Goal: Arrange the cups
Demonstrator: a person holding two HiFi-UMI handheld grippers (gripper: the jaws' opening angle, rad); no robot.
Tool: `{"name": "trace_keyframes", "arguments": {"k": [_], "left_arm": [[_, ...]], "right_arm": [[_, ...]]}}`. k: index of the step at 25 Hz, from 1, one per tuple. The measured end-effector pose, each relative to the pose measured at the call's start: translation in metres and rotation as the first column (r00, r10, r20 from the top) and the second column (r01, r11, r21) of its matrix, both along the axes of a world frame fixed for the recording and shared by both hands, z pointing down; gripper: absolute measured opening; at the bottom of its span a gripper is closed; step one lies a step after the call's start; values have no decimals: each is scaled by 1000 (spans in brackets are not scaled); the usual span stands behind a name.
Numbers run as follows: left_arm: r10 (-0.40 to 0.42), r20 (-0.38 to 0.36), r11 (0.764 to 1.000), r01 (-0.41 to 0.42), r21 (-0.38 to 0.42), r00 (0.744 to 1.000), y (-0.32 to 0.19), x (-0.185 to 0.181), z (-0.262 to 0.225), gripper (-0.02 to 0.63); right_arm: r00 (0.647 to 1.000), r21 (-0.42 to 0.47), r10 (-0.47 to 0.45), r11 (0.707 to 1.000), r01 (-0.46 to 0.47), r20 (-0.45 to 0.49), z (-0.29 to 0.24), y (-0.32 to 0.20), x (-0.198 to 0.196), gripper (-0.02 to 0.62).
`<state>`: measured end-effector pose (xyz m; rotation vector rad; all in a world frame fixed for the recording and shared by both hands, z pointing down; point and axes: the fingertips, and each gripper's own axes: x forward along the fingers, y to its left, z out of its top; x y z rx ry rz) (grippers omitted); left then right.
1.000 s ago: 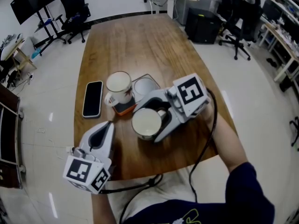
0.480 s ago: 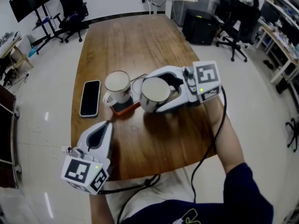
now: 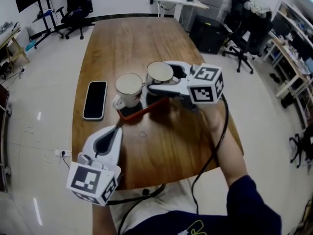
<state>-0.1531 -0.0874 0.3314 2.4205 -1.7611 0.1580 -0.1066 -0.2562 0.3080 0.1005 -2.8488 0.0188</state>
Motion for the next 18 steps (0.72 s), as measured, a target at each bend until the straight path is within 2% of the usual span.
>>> {"name": "trace_keyframes", "arguments": {"k": [6,12,15,17,18], "left_arm": [[31,11,1000,-31,4,999,1,8,0,3],[30,3,1000,-30,5,1000,0,6,-2,3],[27,6,1000,-27,3,1000,-1,4,-2,3],[34,2,999,-34,-1,999,0,4,0,3],[36,1,999,-36,-2,999,1,5,1,3]], "right_arm": [[996,-3,37,999,-37,-78,23,-6,-6,383],[999,-3,8,1000,-8,-40,23,-4,-8,387],[999,9,-4,1000,4,47,11,-5,-7,399],[987,-13,6,1000,-4,162,-8,-8,-2,494],[977,-25,17,1000,-12,214,-18,-10,2,517]]}}
